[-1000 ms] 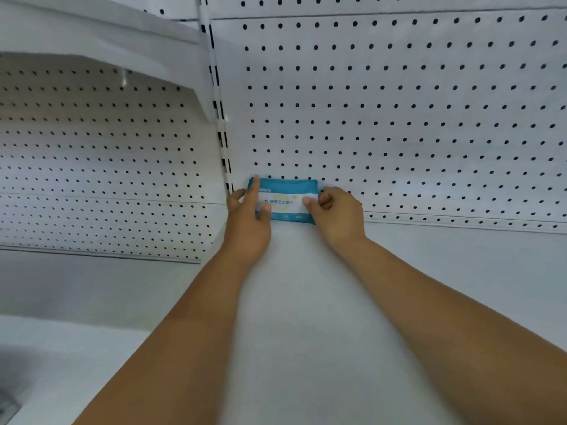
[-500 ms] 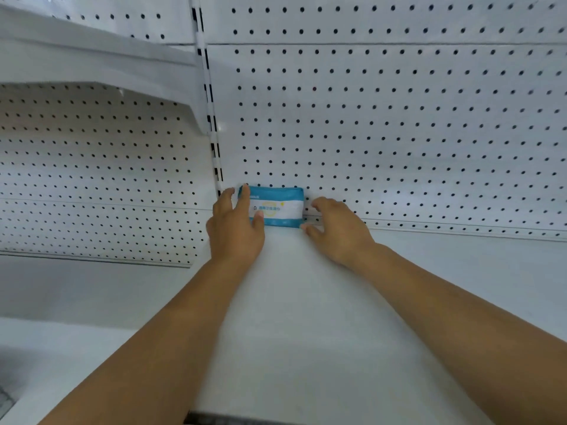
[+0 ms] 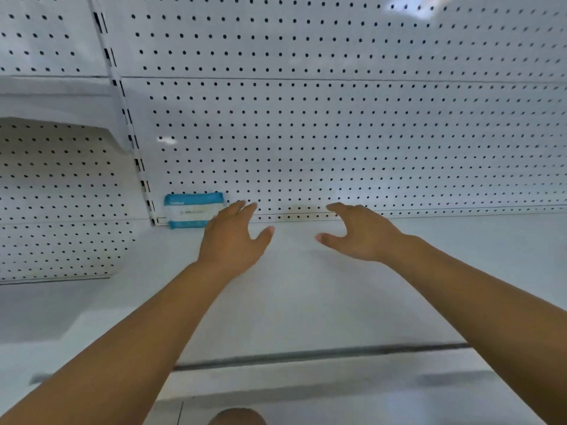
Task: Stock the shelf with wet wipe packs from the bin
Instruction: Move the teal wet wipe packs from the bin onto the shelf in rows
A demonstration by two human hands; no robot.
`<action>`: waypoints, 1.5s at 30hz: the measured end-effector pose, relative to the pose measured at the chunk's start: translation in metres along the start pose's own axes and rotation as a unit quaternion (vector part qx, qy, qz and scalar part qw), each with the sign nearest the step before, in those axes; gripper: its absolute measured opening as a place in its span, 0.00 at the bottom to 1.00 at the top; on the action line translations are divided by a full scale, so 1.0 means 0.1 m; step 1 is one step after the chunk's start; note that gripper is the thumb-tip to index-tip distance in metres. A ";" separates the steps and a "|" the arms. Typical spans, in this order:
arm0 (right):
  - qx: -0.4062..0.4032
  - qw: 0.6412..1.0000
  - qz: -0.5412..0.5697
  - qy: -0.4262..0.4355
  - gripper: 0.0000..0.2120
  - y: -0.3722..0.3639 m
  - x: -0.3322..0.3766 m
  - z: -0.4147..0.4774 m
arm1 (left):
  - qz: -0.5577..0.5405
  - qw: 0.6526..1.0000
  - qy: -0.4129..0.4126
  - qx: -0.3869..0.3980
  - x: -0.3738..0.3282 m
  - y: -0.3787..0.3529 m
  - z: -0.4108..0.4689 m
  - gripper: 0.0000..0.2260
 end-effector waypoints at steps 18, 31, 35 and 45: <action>-0.051 0.984 0.002 -0.169 0.36 0.46 -2.36 -2.09 | -0.072 0.967 -0.207 0.129 -2.57 -1.48 -0.77 0.27; -0.062 0.924 0.112 -0.359 0.28 0.00 -3.58 -4.03 | -0.232 0.901 -0.326 0.168 -4.11 -2.29 -1.86 0.17; -0.016 0.897 0.168 -0.409 0.20 -0.52 -3.79 -4.43 | -0.207 0.884 -0.348 0.234 -4.12 -2.81 -2.17 0.20; 0.075 0.901 0.144 -0.402 0.30 -1.26 -3.90 -4.50 | -0.153 0.915 -0.237 0.289 -3.63 -3.77 -2.33 0.24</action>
Point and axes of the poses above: each hand's wrist, its own z-axis towards the middle knuckle, its own y-axis out of the back of the hand, x = y × z, the point moved 6 cm from there along z, towards the middle knuckle, and after that the axes turned 6 degrees about x, right-handed, at the moved point
